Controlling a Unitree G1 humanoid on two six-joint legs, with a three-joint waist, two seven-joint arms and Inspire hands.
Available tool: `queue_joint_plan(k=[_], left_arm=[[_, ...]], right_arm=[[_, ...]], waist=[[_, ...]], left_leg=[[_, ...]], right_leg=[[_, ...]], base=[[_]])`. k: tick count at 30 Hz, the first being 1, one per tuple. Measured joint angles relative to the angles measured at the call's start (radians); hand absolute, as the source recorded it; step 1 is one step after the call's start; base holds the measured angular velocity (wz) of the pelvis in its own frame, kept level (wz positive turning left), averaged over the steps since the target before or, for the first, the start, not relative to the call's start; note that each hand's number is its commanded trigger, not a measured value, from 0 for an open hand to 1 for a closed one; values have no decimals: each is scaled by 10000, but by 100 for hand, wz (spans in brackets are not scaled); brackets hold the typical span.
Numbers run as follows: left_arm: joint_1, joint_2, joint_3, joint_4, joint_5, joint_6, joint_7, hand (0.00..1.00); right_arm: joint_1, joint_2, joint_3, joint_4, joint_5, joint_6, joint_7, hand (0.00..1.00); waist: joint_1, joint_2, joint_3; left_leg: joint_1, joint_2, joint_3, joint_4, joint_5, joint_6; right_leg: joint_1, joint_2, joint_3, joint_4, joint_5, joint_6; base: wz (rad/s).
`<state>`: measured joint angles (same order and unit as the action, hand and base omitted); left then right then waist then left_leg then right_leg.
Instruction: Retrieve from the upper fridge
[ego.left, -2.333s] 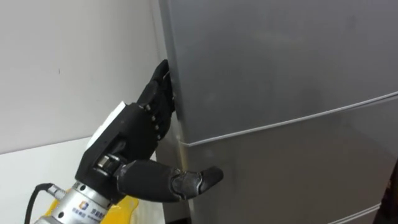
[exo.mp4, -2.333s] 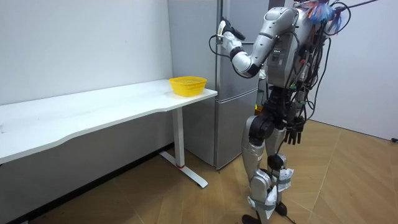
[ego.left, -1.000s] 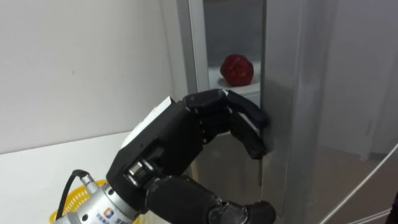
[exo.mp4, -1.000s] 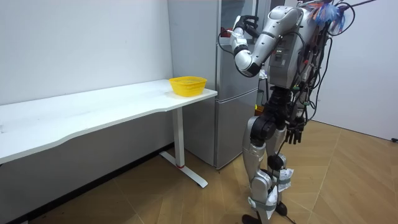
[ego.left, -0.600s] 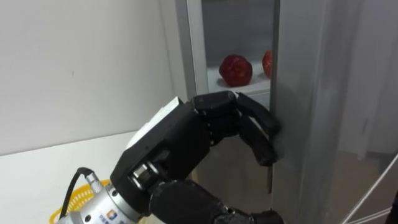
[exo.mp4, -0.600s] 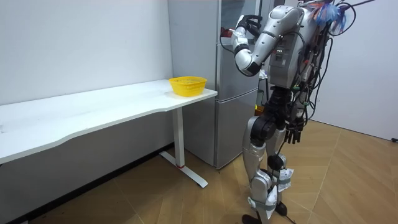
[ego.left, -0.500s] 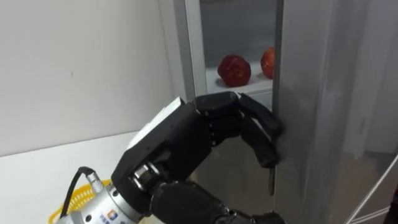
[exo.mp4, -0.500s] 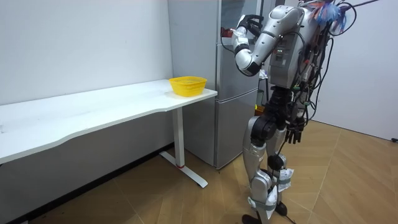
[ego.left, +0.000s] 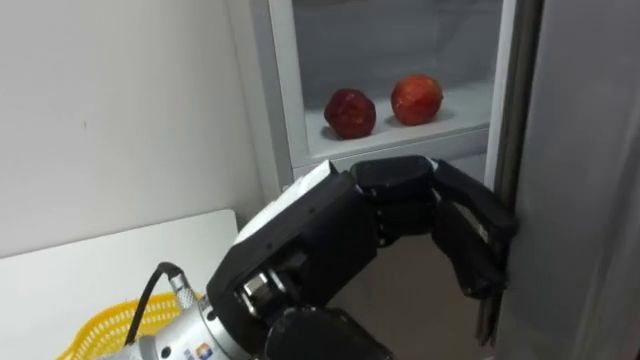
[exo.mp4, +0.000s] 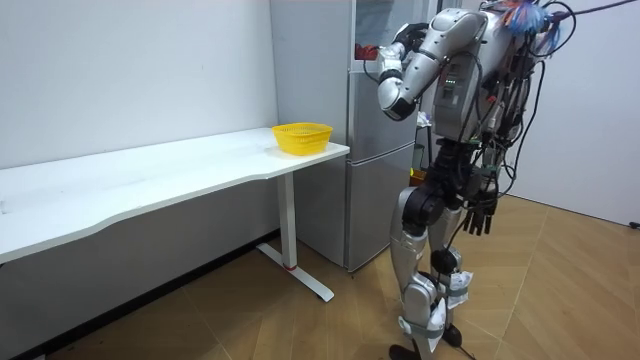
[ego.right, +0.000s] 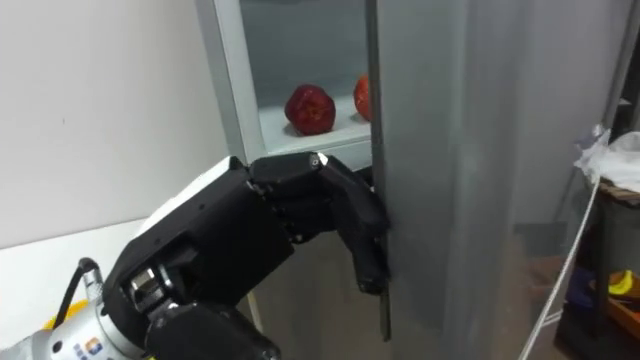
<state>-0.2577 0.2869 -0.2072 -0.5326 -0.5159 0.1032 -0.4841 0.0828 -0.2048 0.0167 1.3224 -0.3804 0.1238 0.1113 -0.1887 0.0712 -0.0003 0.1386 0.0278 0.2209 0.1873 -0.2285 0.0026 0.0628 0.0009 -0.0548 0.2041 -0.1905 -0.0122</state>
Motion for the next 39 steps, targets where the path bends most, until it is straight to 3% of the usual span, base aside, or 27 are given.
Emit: queue_joint_plan(k=[4,16,21,30,39], left_arm=[[-331,11,-129,16,-16,2,-9,0],[-480,1,-373,160,-49,-1,17,0],[-1082,19,-671,491,-235,-3,229,0],[-1461,-64,-1101,546,-419,15,131,0],[-1537,-270,-1159,849,-823,147,105,0]], right_arm=[[2,-64,-13,-15,179,-21,5,0],[155,-181,-7,85,335,-8,-47,0],[117,-169,-5,65,656,-6,-69,0],[32,-199,6,145,1261,88,-270,0],[-323,-344,1,225,2102,87,-225,0]], waist=[[-117,28,11],[-647,15,33],[-661,7,72],[-718,61,52],[-834,90,40]], left_leg=[[-5,17,230,-13,0,0],[153,19,625,-64,-1,0],[50,124,789,-116,-10,10],[-85,161,839,-230,-39,50],[-63,183,1200,-239,-39,49]], right_leg=[[-103,33,234,-3,77,11],[-131,87,621,14,114,52],[-311,161,782,-8,220,56],[-535,244,798,1,314,5],[-692,354,1208,10,387,4]], base=[[-18],[-10],[-11],[-2],[-13]])
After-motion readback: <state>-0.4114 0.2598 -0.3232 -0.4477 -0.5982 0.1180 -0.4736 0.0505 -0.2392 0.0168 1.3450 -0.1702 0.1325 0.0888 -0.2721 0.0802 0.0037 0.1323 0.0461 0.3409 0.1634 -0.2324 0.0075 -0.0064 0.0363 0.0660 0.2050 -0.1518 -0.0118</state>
